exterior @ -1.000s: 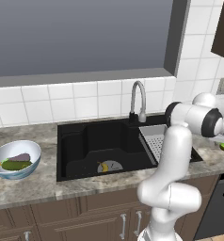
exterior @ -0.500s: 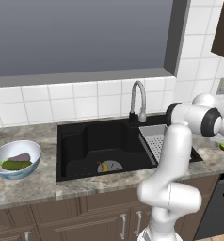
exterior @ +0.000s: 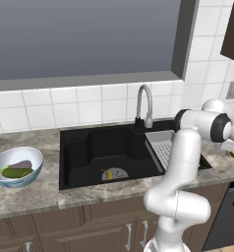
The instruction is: There is a mixed pile of frozen fruits and vegetables on the counter. Locate all the frozen vegetables and place the items in a bowl on the counter. Take all the frozen fruits and defrost them in a running sink.
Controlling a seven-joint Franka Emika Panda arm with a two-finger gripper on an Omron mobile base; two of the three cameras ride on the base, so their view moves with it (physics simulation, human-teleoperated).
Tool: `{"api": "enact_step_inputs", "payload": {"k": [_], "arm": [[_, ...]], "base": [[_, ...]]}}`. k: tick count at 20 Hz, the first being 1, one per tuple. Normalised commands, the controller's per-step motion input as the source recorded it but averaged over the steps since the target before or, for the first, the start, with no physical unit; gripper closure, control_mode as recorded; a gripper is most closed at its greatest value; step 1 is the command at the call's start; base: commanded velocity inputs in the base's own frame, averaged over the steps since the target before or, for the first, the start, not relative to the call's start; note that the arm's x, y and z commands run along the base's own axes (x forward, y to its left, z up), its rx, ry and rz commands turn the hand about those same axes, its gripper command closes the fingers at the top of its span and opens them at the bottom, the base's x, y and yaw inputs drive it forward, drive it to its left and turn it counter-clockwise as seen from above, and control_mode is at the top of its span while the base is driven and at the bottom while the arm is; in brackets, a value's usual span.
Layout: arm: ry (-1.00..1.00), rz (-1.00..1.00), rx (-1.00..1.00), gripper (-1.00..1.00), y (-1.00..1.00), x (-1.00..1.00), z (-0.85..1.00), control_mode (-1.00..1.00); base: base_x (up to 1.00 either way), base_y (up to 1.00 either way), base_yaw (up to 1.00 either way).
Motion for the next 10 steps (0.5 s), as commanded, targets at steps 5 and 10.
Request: {"api": "enact_step_inputs", "payload": {"k": [5, 10], "arm": [[0.08, 0.00, 0.00, 1.00, 0.00, 0.01, -0.16, -1.00], [0.06, 0.00, 0.00, 1.00, 0.00, 0.06, -0.10, -1.00]], "base": [[0.00, 0.00, 0.00], [0.00, 0.00, 0.00]]}}
